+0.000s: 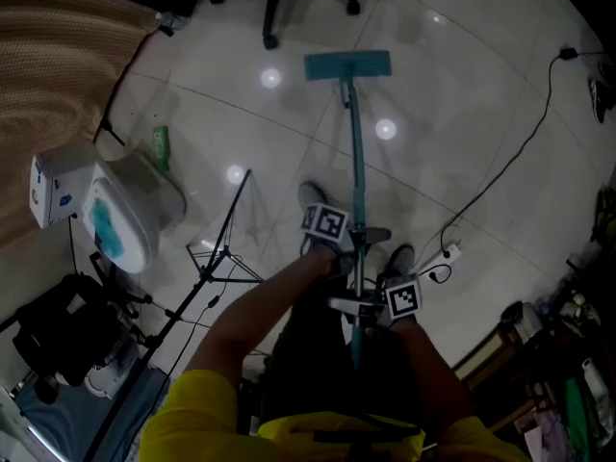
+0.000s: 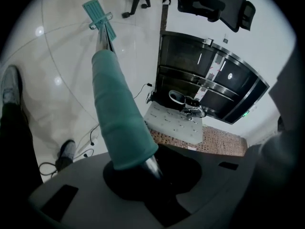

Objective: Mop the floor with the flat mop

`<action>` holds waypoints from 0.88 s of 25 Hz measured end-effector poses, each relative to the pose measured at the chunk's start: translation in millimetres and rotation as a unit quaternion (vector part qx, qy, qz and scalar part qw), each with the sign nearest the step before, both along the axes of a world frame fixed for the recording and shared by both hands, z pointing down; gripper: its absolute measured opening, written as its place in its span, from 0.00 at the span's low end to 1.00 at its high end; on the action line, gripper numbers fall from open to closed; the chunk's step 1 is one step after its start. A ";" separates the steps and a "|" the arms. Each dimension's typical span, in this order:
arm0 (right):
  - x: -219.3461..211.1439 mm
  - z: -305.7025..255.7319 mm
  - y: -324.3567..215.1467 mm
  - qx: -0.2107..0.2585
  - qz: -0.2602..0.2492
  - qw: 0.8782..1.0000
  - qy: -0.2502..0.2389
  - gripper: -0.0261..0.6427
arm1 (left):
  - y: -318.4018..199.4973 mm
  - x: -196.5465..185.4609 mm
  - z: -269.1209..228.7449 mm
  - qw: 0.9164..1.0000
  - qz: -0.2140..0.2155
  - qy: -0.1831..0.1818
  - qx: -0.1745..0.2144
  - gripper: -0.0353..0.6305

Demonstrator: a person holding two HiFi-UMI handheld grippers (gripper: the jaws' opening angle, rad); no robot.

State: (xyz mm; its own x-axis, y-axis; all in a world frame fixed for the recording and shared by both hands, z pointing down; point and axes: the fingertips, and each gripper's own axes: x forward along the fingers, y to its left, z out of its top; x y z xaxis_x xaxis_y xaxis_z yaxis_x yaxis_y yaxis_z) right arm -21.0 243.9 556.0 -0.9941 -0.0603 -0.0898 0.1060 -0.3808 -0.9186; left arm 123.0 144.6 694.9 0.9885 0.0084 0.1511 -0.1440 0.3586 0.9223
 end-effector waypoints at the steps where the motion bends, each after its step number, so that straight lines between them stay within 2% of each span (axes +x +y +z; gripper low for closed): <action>1: 6.2 -11.3 21.2 -0.012 0.000 1.000 0.004 0.12 | 25.4 9.2 -11.5 1.000 0.001 0.011 -0.015 0.18; 4: 22.3 -35.6 59.3 -0.031 0.012 0.999 0.022 0.12 | 77.1 28.7 -39.5 0.999 0.021 0.019 -0.046 0.18; 6: 35.4 -32.0 58.9 -0.026 0.026 0.999 0.034 0.12 | 79.3 45.4 -45.7 0.997 0.016 0.044 -0.056 0.18; 9: 55.7 -7.1 22.2 0.004 0.047 0.998 0.043 0.13 | 42.9 67.6 -30.3 0.996 0.021 0.065 -0.061 0.18; 13: 69.2 35.9 -56.2 0.063 0.065 0.994 0.058 0.15 | -36.9 82.2 11.0 0.997 0.058 0.047 -0.012 0.18; 17: 64.3 59.0 -131.3 0.074 0.077 0.993 0.046 0.14 | -119.4 81.7 25.9 0.997 0.052 0.060 0.008 0.17; 20: 60.1 46.0 -148.9 0.064 0.096 0.993 0.028 0.15 | -133.7 80.8 21.9 0.997 0.059 0.052 0.009 0.17; 22: 58.6 27.3 -131.8 0.052 0.109 0.993 0.014 0.15 | -110.4 80.4 12.6 0.997 0.071 0.041 0.002 0.17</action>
State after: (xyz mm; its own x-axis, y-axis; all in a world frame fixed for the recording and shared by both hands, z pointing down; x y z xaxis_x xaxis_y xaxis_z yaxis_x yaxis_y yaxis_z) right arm 37.6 112.1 583.2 -0.9604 -0.2671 -0.0795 0.1501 -0.2552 -0.9552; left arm 203.5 34.2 707.5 0.9865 0.1482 0.0693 -0.1162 0.3361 0.9346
